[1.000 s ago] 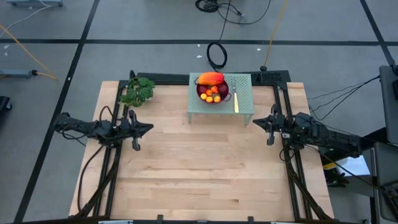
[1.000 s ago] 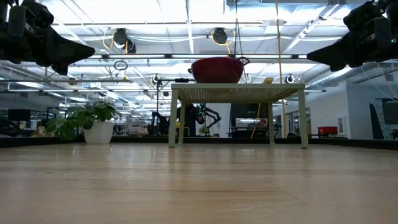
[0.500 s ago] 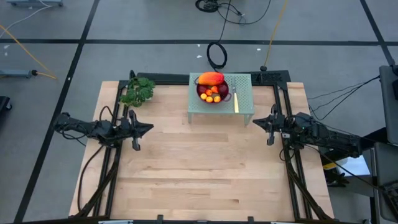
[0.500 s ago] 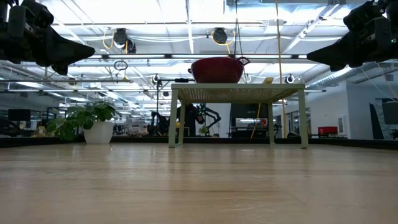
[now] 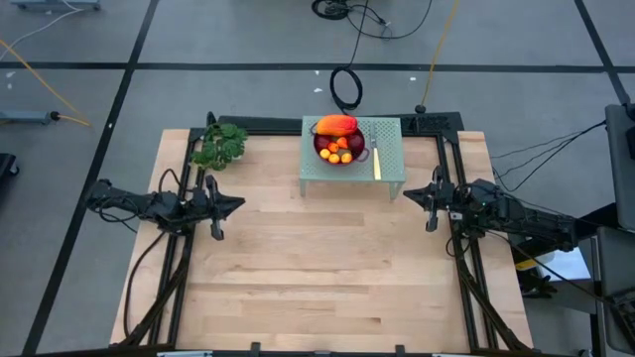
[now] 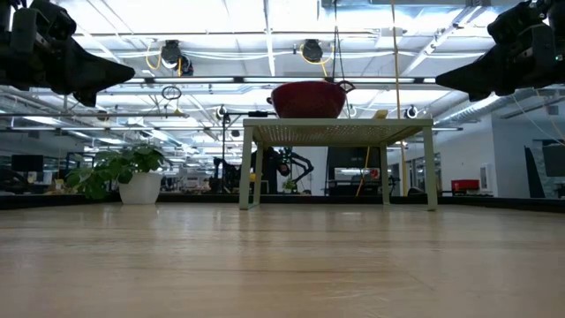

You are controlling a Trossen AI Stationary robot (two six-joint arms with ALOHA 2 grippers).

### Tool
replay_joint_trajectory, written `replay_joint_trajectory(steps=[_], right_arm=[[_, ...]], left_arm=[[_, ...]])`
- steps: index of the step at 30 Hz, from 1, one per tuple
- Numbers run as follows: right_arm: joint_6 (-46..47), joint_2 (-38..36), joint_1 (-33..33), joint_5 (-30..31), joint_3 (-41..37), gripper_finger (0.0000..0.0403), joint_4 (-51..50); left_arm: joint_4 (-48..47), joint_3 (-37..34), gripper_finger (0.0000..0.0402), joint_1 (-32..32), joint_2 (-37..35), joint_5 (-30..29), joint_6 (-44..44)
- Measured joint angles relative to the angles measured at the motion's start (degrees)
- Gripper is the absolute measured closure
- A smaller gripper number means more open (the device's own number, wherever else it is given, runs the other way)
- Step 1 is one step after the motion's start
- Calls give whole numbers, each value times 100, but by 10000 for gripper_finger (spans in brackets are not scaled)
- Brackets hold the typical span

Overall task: Pick & Place Fruit
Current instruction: Return to home position

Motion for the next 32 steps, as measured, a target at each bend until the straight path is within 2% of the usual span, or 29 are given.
replay_joint_trajectory(steps=[32], right_arm=[[0,0,-2,0,0,403,2]], left_arm=[[2,0,376,0,0,0,-2]])
